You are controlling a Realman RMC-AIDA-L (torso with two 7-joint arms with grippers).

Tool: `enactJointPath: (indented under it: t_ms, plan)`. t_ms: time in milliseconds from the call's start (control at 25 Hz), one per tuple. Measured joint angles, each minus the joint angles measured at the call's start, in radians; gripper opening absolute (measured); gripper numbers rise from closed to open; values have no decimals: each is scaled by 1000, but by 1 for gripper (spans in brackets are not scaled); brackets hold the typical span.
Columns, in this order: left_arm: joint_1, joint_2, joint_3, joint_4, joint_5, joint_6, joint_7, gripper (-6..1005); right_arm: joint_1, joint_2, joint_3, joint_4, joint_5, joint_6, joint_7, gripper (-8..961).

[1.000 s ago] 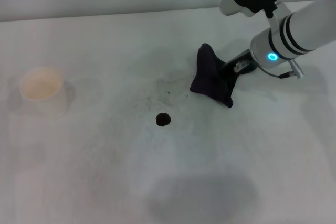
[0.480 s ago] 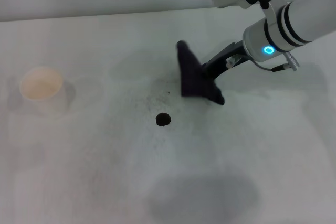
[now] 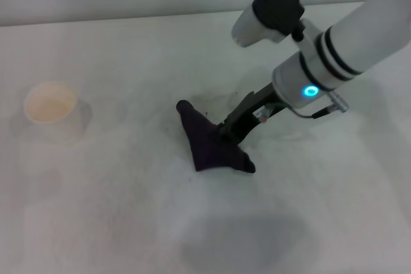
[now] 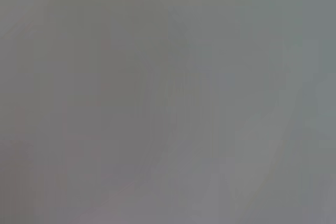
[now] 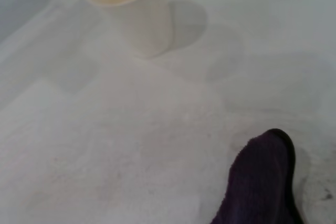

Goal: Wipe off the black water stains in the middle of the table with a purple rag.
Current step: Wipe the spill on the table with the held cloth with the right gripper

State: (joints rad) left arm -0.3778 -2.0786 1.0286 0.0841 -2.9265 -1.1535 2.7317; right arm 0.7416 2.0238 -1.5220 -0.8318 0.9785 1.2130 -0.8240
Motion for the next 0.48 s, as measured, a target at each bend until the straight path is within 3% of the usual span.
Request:
enactJointPath:
  t_ms: [480]
  plan:
    - [-15,-2,2,0,1,-1,0,876,3,4,-191,108,193,-228,-139,97]
